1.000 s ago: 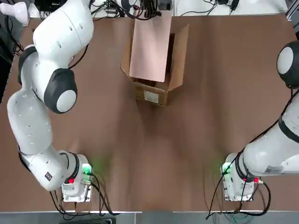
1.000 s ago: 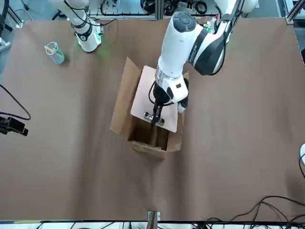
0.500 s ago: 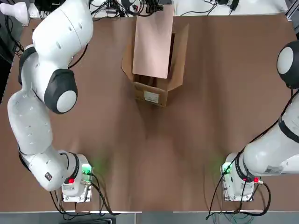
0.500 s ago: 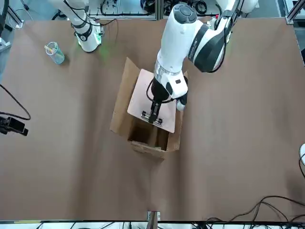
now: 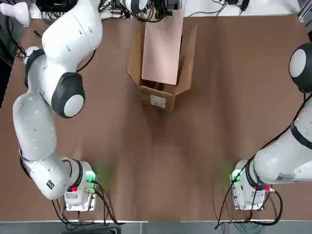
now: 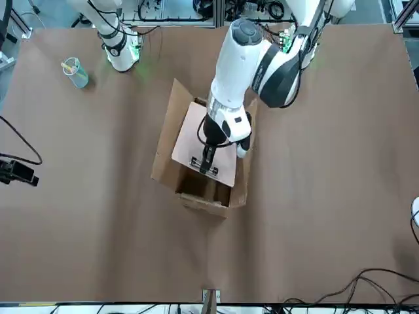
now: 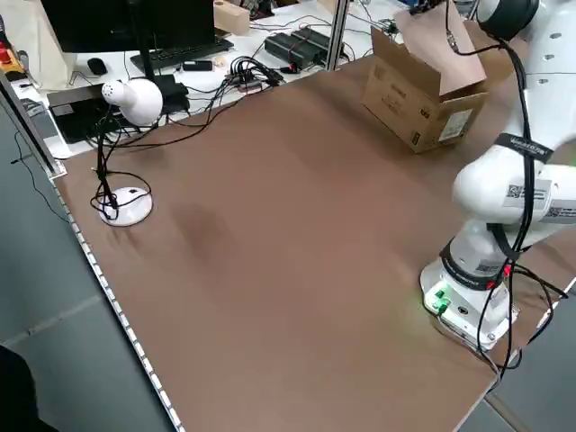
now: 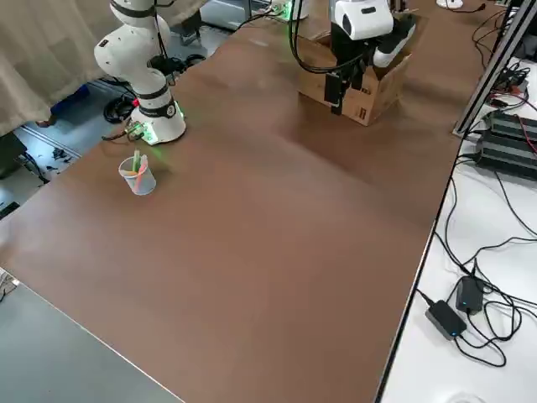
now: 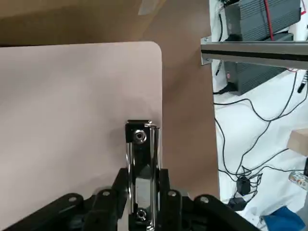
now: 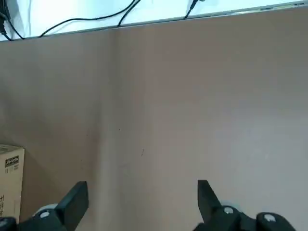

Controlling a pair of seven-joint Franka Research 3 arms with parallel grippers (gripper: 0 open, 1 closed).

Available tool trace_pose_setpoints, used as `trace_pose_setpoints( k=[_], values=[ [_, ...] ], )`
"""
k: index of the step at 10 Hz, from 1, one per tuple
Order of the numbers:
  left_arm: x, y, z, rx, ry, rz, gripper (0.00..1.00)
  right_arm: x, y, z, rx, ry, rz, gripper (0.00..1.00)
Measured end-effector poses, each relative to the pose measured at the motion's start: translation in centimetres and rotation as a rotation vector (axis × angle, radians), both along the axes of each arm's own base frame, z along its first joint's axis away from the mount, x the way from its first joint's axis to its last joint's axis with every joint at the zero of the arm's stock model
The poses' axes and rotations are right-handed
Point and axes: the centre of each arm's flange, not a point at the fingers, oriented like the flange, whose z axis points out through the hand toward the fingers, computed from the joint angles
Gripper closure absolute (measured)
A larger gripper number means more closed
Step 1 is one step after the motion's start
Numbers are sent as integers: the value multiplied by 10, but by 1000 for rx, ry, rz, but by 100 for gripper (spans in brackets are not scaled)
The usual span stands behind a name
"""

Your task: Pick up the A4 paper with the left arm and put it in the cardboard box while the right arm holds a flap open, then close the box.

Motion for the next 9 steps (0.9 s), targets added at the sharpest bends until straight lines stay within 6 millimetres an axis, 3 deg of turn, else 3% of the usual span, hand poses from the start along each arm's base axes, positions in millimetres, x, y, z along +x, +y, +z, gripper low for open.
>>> trace_pose_setpoints(
  k=[9],
  values=[
    [6, -10, -59, 52, 58, -5, 70, -6, 8, 2, 12, 25, -53, 0]
  ],
)
